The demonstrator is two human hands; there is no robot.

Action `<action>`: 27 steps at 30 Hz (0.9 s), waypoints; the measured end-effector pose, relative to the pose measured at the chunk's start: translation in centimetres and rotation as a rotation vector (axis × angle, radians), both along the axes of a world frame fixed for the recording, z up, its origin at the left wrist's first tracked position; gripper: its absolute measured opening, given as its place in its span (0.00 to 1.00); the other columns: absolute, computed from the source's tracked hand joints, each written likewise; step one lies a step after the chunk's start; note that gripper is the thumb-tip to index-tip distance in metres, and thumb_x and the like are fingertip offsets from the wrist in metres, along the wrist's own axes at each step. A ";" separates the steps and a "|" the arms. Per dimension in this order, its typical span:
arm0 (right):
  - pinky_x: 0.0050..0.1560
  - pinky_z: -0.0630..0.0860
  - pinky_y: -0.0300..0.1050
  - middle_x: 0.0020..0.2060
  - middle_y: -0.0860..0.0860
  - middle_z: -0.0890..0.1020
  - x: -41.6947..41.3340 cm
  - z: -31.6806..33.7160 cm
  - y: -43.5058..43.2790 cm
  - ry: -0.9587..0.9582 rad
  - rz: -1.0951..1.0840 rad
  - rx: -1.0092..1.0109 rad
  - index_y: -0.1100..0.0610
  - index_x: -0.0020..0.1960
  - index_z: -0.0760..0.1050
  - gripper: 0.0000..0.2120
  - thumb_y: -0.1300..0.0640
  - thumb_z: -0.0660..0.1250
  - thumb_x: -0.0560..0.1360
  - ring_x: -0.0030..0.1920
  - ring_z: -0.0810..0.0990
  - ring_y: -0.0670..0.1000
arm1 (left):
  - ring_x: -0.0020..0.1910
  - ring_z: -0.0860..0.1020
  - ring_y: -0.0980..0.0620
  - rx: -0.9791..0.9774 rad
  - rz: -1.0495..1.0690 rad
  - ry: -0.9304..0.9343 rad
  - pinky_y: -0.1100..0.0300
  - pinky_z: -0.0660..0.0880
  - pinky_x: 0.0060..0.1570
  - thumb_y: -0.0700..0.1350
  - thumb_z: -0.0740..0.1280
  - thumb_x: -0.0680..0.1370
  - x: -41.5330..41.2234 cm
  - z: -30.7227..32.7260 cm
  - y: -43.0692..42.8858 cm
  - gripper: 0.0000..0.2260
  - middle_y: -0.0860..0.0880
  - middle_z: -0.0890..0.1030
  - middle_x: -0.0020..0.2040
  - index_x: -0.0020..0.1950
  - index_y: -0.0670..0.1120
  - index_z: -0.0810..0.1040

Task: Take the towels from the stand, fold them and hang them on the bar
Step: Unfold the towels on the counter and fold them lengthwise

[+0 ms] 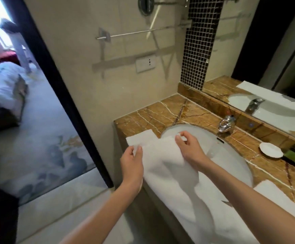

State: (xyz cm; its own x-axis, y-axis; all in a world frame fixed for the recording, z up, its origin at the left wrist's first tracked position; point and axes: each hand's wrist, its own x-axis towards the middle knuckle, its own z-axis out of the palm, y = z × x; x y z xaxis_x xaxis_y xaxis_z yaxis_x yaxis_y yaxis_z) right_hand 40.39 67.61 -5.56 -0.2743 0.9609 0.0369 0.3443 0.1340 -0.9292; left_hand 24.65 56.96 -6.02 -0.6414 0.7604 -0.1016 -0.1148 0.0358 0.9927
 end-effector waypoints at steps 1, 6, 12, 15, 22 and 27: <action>0.35 0.78 0.39 0.41 0.47 0.82 -1.0 0.5 -0.2 -0.008 0.033 -0.009 0.46 0.49 0.74 0.08 0.46 0.58 0.80 0.40 0.82 0.46 | 0.45 0.74 0.46 0.024 0.022 0.001 0.51 0.71 0.46 0.45 0.62 0.80 -0.7 0.3 -0.6 0.07 0.42 0.78 0.45 0.45 0.45 0.77; 0.48 0.80 0.60 0.46 0.57 0.82 -5.2 2.6 0.4 -0.066 0.176 -0.003 0.52 0.53 0.74 0.11 0.46 0.58 0.80 0.46 0.81 0.61 | 0.44 0.77 0.43 0.063 0.105 0.011 0.48 0.75 0.45 0.44 0.63 0.80 -3.6 1.7 -1.1 0.08 0.38 0.80 0.45 0.43 0.50 0.78; 0.40 0.76 0.47 0.43 0.54 0.80 -8.6 1.9 4.6 -0.105 0.196 0.039 0.55 0.50 0.74 0.11 0.50 0.58 0.80 0.42 0.79 0.53 | 0.45 0.78 0.47 0.018 0.162 -0.005 0.52 0.77 0.46 0.44 0.61 0.81 -6.3 0.9 2.2 0.08 0.47 0.80 0.43 0.43 0.52 0.77; 0.33 0.67 0.40 0.33 0.48 0.73 -10.1 0.3 7.4 -0.114 0.203 0.037 0.53 0.40 0.70 0.11 0.53 0.58 0.80 0.33 0.70 0.46 | 0.48 0.79 0.46 -0.027 0.175 -0.034 0.49 0.78 0.51 0.44 0.61 0.81 -7.4 -0.6 4.5 0.07 0.45 0.80 0.46 0.47 0.48 0.78; 0.34 0.63 0.42 0.35 0.49 0.72 -13.2 -4.1 13.4 -0.193 0.223 -0.095 0.56 0.42 0.68 0.09 0.58 0.55 0.81 0.35 0.68 0.47 | 0.44 0.76 0.55 -0.188 0.235 0.076 0.64 0.72 0.39 0.44 0.60 0.81 -10.2 -4.8 10.6 0.07 0.50 0.78 0.45 0.45 0.51 0.75; 0.36 0.63 0.45 0.35 0.50 0.69 -14.7 -7.0 16.0 -0.222 0.206 -0.123 0.56 0.41 0.65 0.10 0.59 0.55 0.80 0.36 0.65 0.48 | 0.38 0.73 0.59 -0.253 0.178 0.191 0.73 0.69 0.33 0.43 0.60 0.81 -12.0 -7.5 13.4 0.11 0.54 0.76 0.39 0.40 0.54 0.72</action>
State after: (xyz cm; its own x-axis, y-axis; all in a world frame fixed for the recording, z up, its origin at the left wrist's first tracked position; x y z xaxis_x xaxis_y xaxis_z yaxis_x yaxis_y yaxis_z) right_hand 25.67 83.62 -12.58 -0.4514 0.8781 -0.1584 0.5181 0.1134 -0.8478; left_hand 12.68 70.36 -13.52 -0.7870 0.6012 -0.1381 0.0454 0.2797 0.9590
